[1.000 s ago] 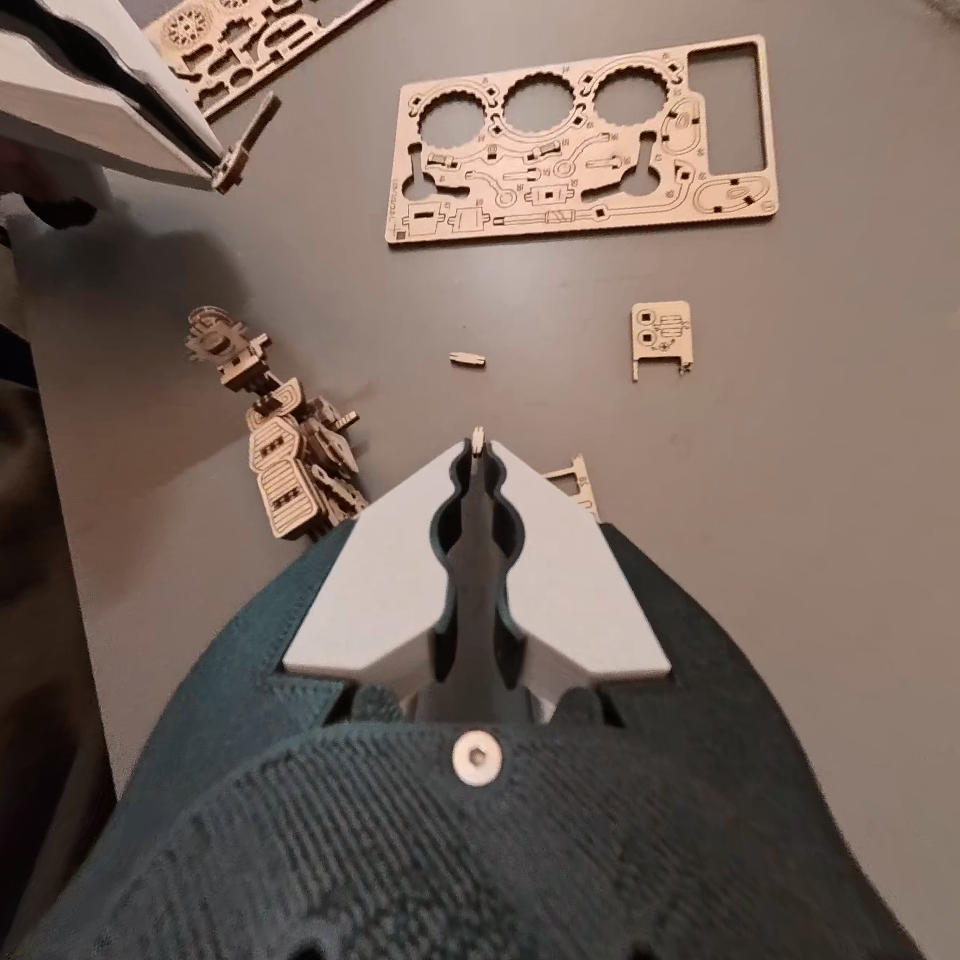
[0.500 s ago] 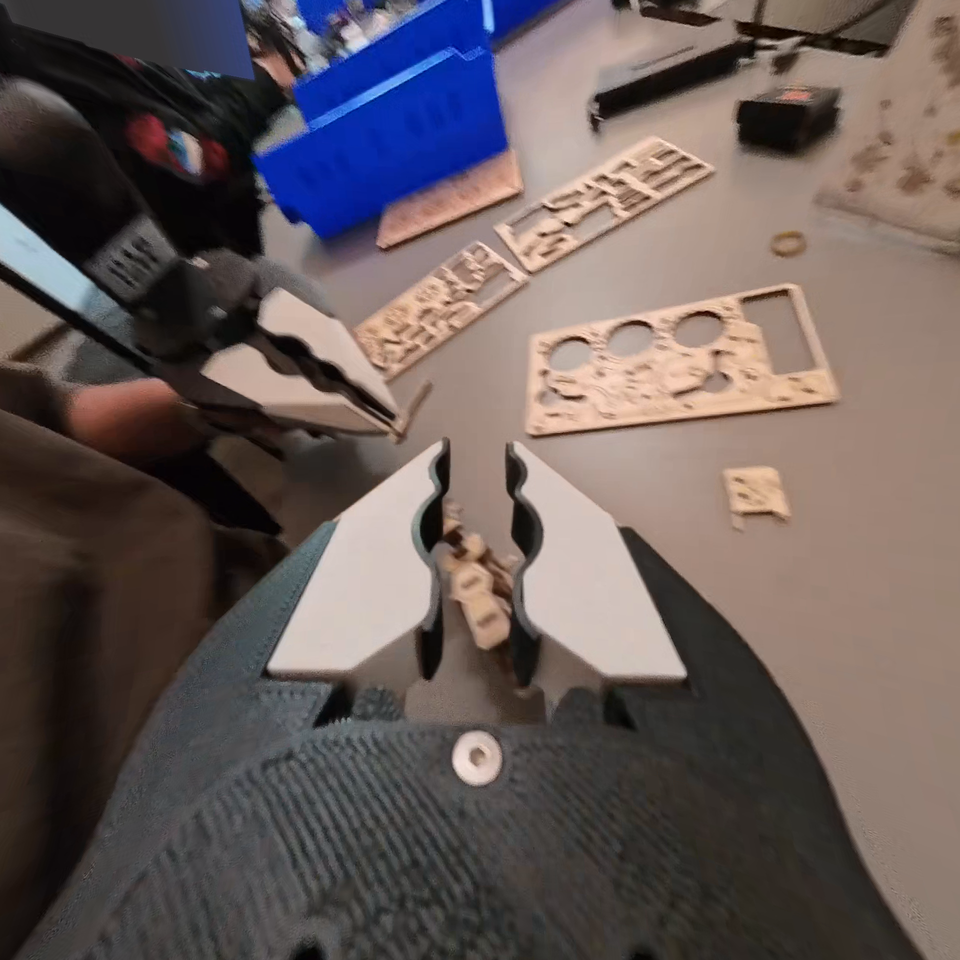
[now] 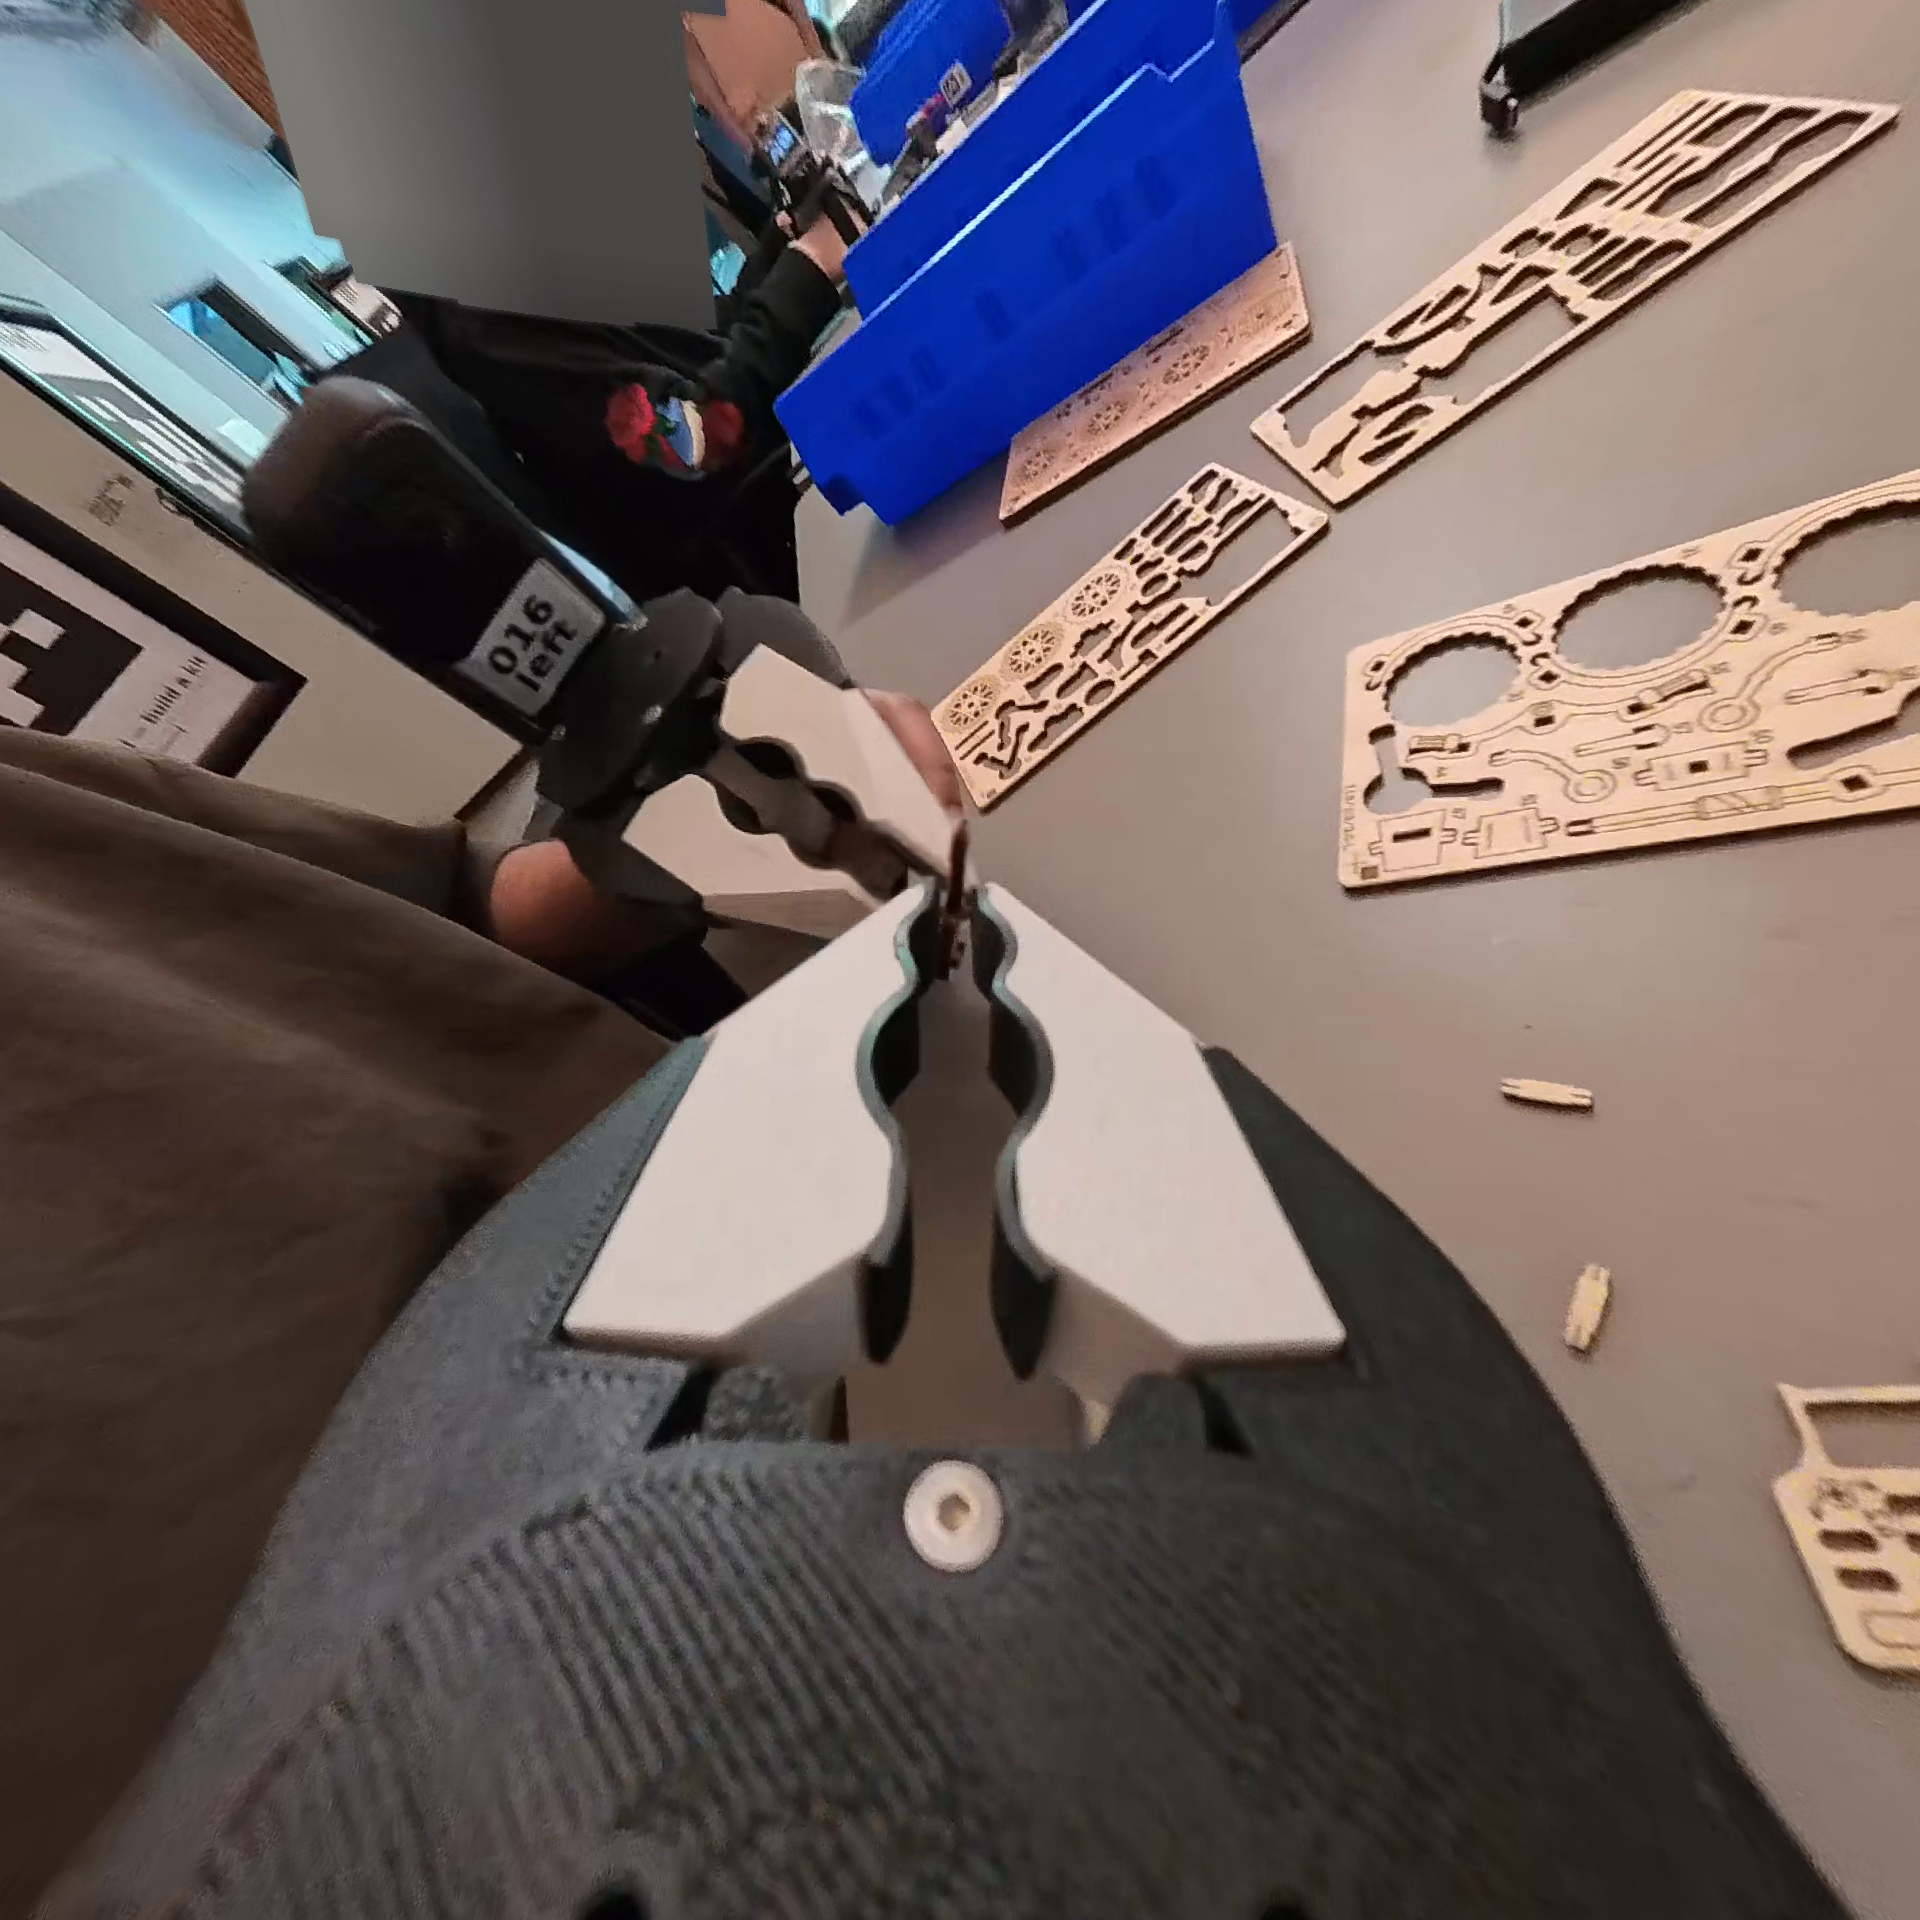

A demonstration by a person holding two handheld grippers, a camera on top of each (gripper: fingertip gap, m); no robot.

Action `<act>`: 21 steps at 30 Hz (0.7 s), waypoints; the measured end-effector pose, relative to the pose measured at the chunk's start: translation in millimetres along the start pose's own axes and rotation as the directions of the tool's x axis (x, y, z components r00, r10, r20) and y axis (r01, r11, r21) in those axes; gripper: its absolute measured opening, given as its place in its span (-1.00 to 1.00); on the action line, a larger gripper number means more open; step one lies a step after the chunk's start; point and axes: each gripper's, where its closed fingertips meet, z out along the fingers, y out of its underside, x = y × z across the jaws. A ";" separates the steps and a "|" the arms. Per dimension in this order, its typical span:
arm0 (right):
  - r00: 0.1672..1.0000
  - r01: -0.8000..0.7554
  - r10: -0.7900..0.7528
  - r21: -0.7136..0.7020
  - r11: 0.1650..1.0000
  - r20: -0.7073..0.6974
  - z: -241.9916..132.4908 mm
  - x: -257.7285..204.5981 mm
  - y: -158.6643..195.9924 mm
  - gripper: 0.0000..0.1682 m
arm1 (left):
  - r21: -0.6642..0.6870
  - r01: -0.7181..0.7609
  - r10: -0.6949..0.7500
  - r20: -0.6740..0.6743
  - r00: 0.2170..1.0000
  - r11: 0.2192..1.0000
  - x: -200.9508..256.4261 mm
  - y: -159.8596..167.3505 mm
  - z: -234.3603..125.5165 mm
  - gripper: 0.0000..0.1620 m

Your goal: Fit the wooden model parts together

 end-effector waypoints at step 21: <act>0.990 0.036 -0.069 0.251 0.967 0.125 1.6 -29.6 -26.2 -0.96 | 0.138 0.801 -0.664 -0.486 0.568 0.583 6.6 -45.2 -10.7 -0.97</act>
